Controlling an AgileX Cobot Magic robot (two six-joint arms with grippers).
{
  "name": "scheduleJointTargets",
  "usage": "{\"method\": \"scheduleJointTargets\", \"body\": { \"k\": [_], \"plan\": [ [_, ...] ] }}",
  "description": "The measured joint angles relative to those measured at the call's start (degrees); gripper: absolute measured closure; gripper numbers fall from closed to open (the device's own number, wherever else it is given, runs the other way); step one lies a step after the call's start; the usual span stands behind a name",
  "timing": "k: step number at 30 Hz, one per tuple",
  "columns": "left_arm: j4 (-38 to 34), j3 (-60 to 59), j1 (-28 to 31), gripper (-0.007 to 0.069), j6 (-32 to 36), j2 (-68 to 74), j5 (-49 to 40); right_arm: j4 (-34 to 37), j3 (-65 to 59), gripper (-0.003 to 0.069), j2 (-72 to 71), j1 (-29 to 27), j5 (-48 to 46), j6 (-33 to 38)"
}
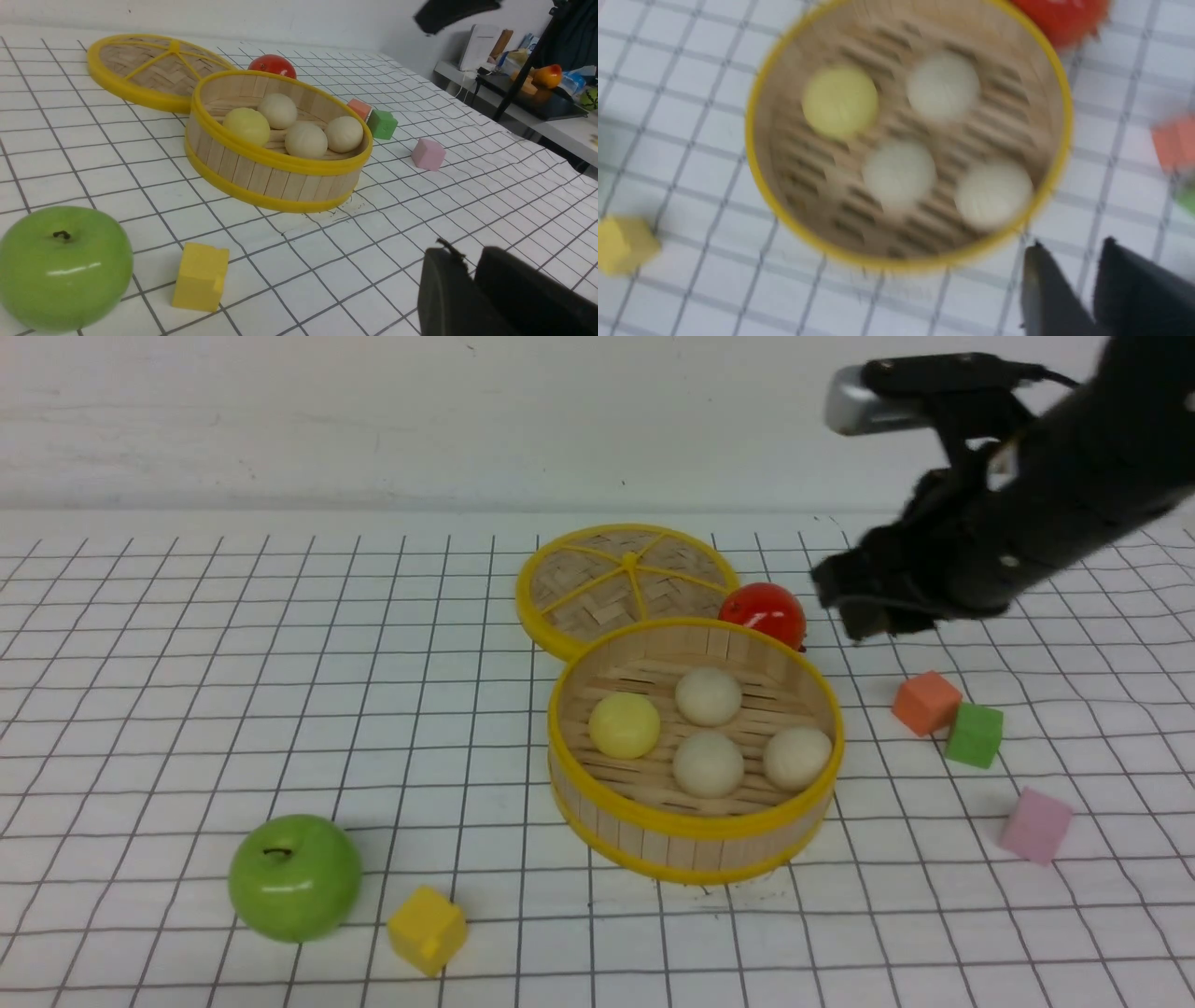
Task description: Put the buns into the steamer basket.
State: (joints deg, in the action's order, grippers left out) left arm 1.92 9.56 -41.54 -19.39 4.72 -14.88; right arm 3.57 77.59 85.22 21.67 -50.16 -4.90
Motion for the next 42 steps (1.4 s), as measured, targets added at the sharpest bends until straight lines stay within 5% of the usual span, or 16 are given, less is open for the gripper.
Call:
{"method": "scheduleJointTargets", "body": {
  "k": [5,16,23,27,34,38,42],
  "plan": [
    [0.0,0.0,0.0,0.0528,0.0,0.0,0.0,-1.0,-8.5,0.0675,-9.6,0.0,-2.5,-3.3],
    [0.0,0.0,0.0,0.0515,0.0,0.0,0.0,-1.1,-11.8,0.0679,-18.3,0.0,-17.2,-3.7],
    [0.0,0.0,0.0,0.0515,0.0,0.0,-0.1,-1.5,-12.6,0.0677,-19.8,-0.5,-18.7,-3.7],
    [0.0,0.0,0.0,0.0515,0.0,0.0,-0.2,-1.5,-20.6,0.0676,-28.6,-3.5,-9.5,-1.7],
    [0.0,0.0,0.0,0.0512,0.0,0.0,-0.2,-0.6,-59.2,0.0675,-61.8,-14.4,27.4,1.5],
    [0.0,0.0,0.0,0.0508,0.0,0.0,-0.2,-1.2,-74.4,0.0674,-77.8,-17.6,34.4,1.5],
    [0.0,0.0,0.0,0.0503,0.0,0.0,-0.2,-1.2,-78.9,0.0674,-85.2,-18.2,28.9,1.2]
  ]
}}
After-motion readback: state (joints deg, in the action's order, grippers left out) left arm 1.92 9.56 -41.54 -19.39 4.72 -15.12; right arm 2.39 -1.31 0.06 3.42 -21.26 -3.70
